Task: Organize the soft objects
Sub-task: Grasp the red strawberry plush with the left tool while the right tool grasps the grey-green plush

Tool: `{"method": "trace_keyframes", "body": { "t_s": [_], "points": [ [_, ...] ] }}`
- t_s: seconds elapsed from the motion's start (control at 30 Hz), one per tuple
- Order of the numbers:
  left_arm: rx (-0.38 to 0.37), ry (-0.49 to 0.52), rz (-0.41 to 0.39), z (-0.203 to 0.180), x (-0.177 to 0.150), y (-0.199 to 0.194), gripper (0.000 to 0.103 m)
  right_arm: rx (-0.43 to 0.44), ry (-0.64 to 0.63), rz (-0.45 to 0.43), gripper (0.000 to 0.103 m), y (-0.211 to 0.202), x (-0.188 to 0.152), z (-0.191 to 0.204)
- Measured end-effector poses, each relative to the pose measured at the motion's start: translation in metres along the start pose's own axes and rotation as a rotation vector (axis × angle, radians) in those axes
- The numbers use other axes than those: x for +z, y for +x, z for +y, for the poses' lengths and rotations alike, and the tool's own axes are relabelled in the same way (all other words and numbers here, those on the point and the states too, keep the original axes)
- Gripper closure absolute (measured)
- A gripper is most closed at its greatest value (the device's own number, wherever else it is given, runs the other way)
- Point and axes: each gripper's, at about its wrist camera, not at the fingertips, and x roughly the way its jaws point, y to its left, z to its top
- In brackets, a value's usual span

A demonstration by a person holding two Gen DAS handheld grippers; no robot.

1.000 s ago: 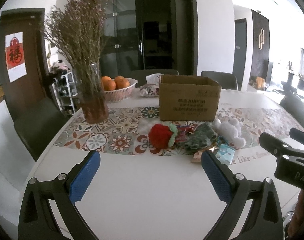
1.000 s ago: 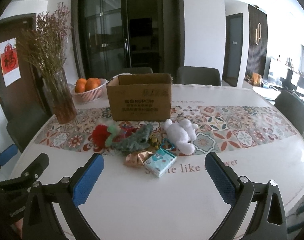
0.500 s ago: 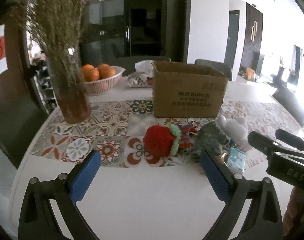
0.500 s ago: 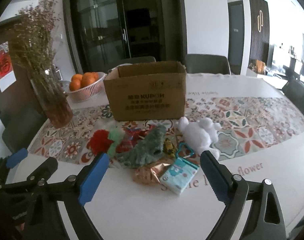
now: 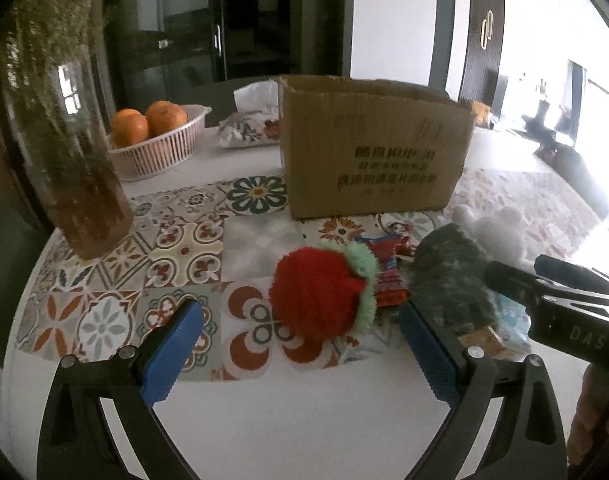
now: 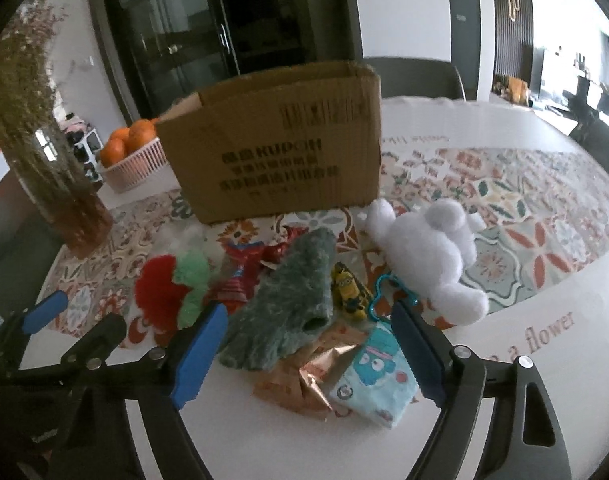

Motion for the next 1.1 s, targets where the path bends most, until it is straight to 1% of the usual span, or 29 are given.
{"method": "trace_keyframes", "body": {
  "t_s": [0.2,0.27,0.37,0.5,0.63,0.73,0.77,0.8,0.9,0.93,0.97,1.0,1.07,1.1],
  "points": [
    [-0.042,-0.004,0.040,0.006,0.004,0.031,0.004,0.006,0.031,0.039,0.022,0.029,0.003,0.000],
    [-0.058,-0.006,0.059,0.007,0.004,0.041,0.004,0.006,0.040,0.050,0.026,0.035,0.004,0.000],
    [-0.087,-0.011,0.083,0.006,0.004,0.053,0.004,0.011,0.054,0.077,0.027,0.047,0.004,-0.002],
    [-0.105,-0.013,0.099,0.004,0.005,0.067,0.004,0.028,0.067,0.091,0.030,0.056,0.003,-0.003],
    [-0.115,-0.013,0.117,0.003,0.004,0.080,0.004,0.046,0.073,0.101,0.039,0.063,0.003,-0.005],
    [-0.119,-0.013,0.136,0.002,0.003,0.090,0.010,0.055,0.073,0.111,0.042,0.068,0.004,-0.005],
    [-0.123,-0.016,0.142,0.002,0.003,0.093,0.015,0.062,0.075,0.113,0.046,0.070,0.004,-0.005],
    [-0.129,-0.019,0.149,0.002,0.002,0.095,0.022,0.068,0.074,0.116,0.048,0.072,0.004,-0.005],
    [-0.141,-0.025,0.166,0.002,-0.002,0.099,0.034,0.078,0.068,0.123,0.052,0.075,0.004,-0.004],
    [-0.146,-0.025,0.164,0.001,-0.002,0.099,0.036,0.078,0.069,0.124,0.057,0.076,0.003,-0.004],
    [-0.147,-0.025,0.164,0.001,-0.002,0.099,0.041,0.081,0.072,0.128,0.061,0.076,0.003,-0.004],
    [-0.147,-0.024,0.162,0.000,-0.003,0.098,0.046,0.085,0.075,0.130,0.063,0.077,0.003,-0.005],
    [-0.141,-0.029,0.159,-0.001,-0.002,0.095,0.052,0.092,0.076,0.129,0.071,0.077,0.003,-0.006],
    [-0.139,-0.030,0.156,-0.002,-0.002,0.094,0.055,0.093,0.073,0.128,0.072,0.076,0.002,-0.006]
  ]
}}
